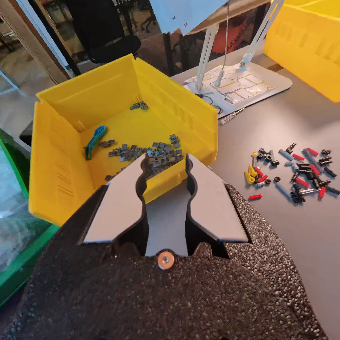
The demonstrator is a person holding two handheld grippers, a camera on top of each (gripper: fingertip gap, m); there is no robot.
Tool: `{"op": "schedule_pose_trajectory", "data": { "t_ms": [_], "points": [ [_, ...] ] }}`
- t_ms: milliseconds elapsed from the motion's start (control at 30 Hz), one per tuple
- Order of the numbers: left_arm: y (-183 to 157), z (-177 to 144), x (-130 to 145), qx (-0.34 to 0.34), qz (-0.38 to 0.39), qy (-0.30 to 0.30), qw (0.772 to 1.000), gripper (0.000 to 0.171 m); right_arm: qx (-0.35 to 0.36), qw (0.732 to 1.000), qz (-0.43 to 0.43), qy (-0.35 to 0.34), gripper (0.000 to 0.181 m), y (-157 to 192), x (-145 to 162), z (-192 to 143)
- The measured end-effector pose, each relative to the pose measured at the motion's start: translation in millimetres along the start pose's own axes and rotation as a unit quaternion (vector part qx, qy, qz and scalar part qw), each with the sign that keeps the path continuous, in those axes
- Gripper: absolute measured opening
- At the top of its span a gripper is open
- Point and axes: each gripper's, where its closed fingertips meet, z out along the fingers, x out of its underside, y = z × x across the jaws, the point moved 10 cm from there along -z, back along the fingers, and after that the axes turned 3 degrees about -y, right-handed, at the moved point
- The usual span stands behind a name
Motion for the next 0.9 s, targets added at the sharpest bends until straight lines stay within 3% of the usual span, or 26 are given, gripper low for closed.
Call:
{"op": "schedule_pose_trajectory", "data": {
  "t_ms": [67,233,367,533,700,800,900],
  "points": [
    [-3,-4,-4,0.027,-0.019,-0.019,0.999,0.045,0.003,1.0,-0.003,0.006,0.042,1,0,3],
    [-42,-10,-10,0.145,0.031,-0.023,0.989,0.044,-0.004,1.0,0.006,0.016,0.037,5,-7,18],
    [-67,-10,-10,0.166,0.096,-0.004,0.981,0.044,-0.019,0.998,0.036,0.057,0.026,5,-10,34],
    [-85,-18,-15,0.24,0.104,-0.021,0.965,0.044,-0.031,0.992,0.024,0.119,0.007,8,-10,42],
    [-113,-28,-10,0.385,0.094,-0.001,0.918,0.044,-0.021,0.992,-0.015,0.122,0.0,12,-10,42],
    [-134,-33,-4,0.481,0.083,0.023,0.873,0.043,-0.019,0.994,-0.014,0.103,0.0,11,-9,40],
    [-149,-31,5,0.506,0.105,0.059,0.854,0.043,-0.008,0.996,-0.016,0.091,0.0,10,-8,38]
  ]
}}
